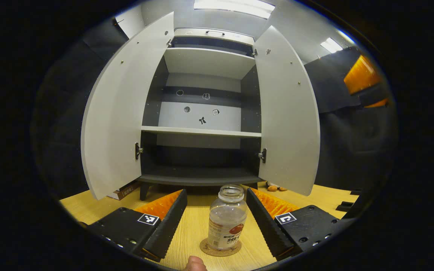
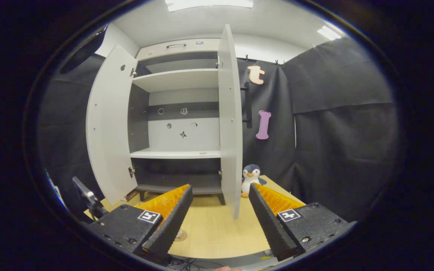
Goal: Grasp the bottle in the cabinet with the left hand and place it on the coaster, then close the right door with the right hand and the left door with the left hand.
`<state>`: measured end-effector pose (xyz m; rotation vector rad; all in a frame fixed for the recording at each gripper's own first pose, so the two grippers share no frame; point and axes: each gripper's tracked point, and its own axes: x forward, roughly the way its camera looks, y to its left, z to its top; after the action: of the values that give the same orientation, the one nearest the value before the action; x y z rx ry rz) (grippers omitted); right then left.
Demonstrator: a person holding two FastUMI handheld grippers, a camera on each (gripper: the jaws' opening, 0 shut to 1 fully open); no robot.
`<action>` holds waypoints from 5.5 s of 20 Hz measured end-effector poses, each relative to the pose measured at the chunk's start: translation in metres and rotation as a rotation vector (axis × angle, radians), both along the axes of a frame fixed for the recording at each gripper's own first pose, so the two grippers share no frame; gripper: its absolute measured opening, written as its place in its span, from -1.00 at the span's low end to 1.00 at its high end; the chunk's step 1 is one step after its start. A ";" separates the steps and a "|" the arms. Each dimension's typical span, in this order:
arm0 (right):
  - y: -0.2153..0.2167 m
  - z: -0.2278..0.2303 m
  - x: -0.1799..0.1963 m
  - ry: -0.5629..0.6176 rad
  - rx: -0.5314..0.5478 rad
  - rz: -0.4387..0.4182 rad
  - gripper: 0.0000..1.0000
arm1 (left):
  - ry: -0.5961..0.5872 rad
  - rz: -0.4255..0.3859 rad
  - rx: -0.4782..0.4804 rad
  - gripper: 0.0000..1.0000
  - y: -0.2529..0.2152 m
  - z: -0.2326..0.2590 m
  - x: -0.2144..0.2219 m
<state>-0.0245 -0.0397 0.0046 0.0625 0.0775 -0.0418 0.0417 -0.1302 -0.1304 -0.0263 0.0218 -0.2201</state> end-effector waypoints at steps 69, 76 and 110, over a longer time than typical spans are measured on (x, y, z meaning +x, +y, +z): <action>0.019 0.160 0.112 -0.331 -0.048 0.093 0.94 | 0.005 0.263 -0.002 0.90 0.162 0.143 -0.055; 0.032 0.063 0.063 -0.181 -0.052 0.095 0.94 | -0.007 0.179 0.016 0.89 0.129 0.146 -0.050; 0.023 0.000 0.045 -0.108 -0.047 0.061 0.87 | -0.178 0.430 -0.207 0.99 0.351 0.272 0.090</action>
<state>0.0203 -0.0162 0.0044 0.0154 -0.0298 0.0202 0.1313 0.2213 0.1419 -0.2151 -0.1825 0.2062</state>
